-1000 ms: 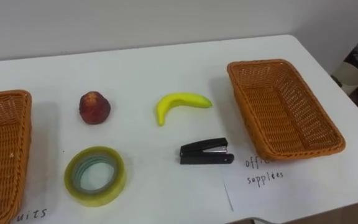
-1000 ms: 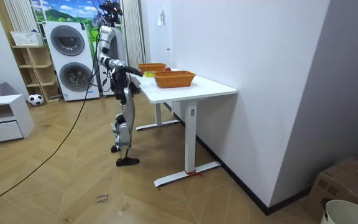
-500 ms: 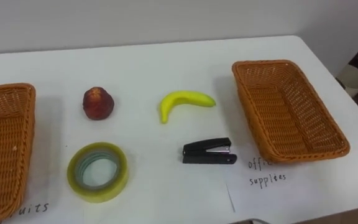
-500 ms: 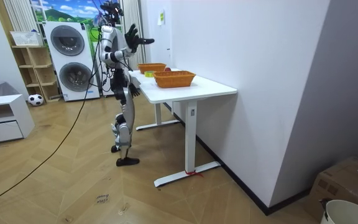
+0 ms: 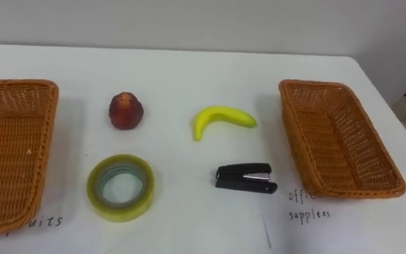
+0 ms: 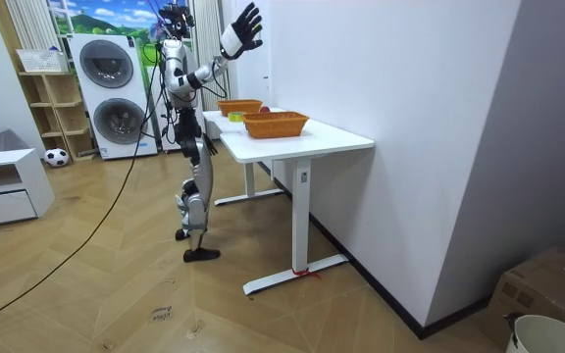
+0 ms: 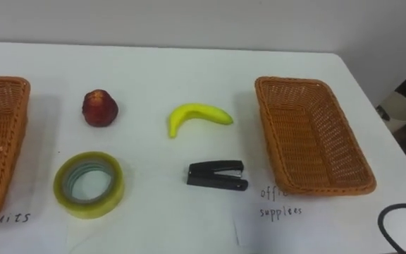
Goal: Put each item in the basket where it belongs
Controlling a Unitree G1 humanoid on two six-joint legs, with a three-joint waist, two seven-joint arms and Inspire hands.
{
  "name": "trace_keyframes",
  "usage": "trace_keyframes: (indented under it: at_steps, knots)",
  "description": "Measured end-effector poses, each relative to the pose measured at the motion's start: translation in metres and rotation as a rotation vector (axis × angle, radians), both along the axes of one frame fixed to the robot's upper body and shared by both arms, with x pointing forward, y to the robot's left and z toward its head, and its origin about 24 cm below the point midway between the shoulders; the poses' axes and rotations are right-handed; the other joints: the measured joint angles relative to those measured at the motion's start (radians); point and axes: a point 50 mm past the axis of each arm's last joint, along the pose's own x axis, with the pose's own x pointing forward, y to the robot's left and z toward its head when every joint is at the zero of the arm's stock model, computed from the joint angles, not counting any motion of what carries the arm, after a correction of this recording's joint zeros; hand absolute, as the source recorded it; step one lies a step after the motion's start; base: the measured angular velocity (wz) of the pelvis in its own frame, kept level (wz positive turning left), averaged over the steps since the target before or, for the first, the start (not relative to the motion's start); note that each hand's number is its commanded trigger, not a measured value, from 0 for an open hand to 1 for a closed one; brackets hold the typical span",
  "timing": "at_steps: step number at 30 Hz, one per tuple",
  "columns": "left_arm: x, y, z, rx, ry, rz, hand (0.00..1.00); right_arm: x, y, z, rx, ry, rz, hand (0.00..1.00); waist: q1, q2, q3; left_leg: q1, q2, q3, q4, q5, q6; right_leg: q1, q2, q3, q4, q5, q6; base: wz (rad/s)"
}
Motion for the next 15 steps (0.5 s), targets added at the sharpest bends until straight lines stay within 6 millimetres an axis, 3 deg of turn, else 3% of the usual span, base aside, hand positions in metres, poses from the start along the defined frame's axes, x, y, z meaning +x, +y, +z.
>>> trace_keyframes:
  at_steps: [5,9,15]
  knots:
    - [0.002,0.000,-0.001,0.006,0.011,-0.022,0.00,0.017,0.022,0.005,-0.097,0.040,0.129,0.00,0.016,0.004,0.0000,0.000,0.001,-0.003,0.002,0.000,0.000,0.003,-0.002,-0.011,0.000,0.001,-0.001,0.01]
    - [0.004,-0.001,-0.001,0.004,0.013,-0.022,0.00,0.021,0.029,0.006,-0.137,0.073,0.202,0.00,0.031,0.003,-0.0005,0.002,0.000,-0.024,0.005,0.000,0.000,0.018,-0.007,-0.051,-0.002,0.001,-0.001,0.15]
    - [0.000,-0.001,-0.003,0.000,0.032,-0.017,0.00,0.029,0.045,-0.001,-0.188,0.151,0.335,0.00,0.050,0.004,0.0004,-0.002,-0.001,-0.030,0.007,0.000,0.000,0.019,-0.009,-0.061,-0.002,0.001,-0.001,0.03]
